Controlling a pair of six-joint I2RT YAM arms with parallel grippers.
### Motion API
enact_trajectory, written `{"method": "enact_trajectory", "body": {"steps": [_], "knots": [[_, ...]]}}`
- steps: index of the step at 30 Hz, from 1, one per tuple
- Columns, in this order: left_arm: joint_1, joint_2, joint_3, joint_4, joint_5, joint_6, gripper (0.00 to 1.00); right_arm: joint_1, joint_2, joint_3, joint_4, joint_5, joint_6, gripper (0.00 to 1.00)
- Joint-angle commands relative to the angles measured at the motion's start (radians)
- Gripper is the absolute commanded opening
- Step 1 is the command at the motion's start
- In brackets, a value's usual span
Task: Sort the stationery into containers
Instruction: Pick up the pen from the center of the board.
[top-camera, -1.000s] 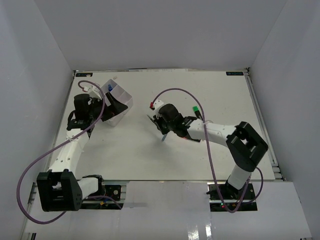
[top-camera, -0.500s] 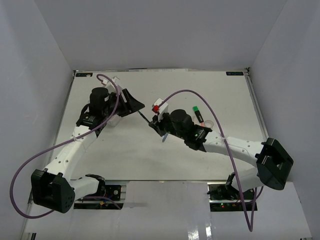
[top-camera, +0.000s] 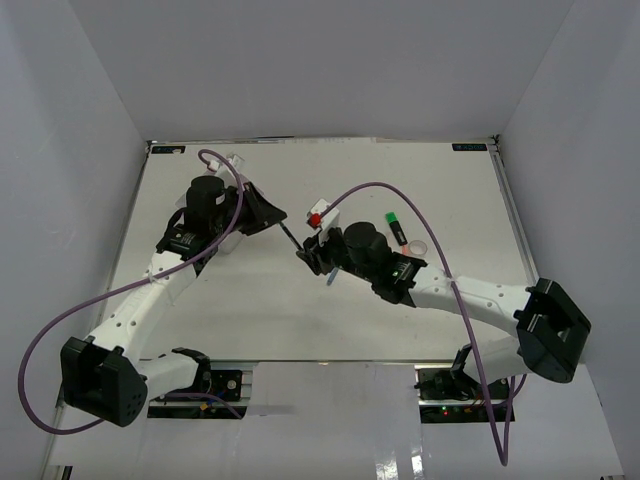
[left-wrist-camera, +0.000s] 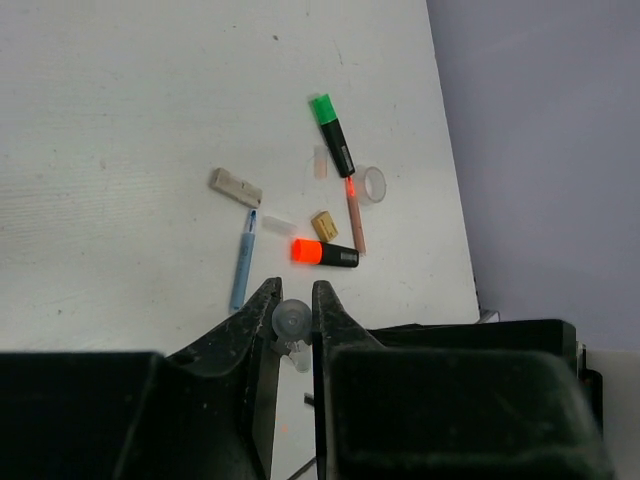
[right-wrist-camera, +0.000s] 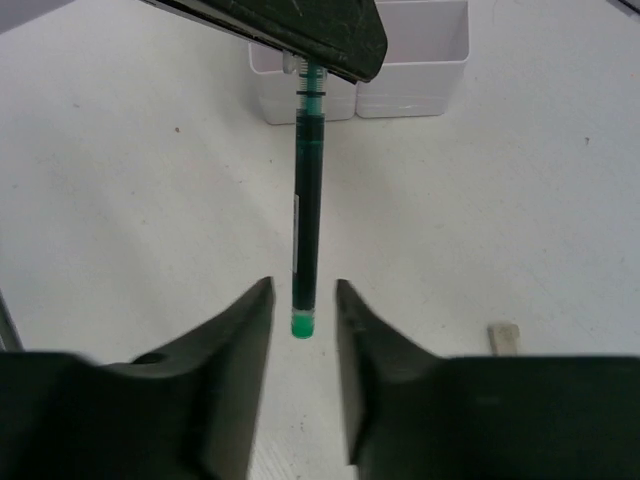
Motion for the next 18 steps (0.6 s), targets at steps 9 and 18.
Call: {"method": "enact_trajectory", "body": {"steps": [9,18], "knots": [[0.057,-0.014,0.089,-0.029,-0.526,0.16,0.06,-0.001,-0.155,-0.097,-0.029,0.243,-0.005,0.9],[0.337,0.023,0.076,0.177,-0.673,0.16,0.07,-0.018,-0.301,-0.255,-0.037,0.332,-0.011,0.9]]}}
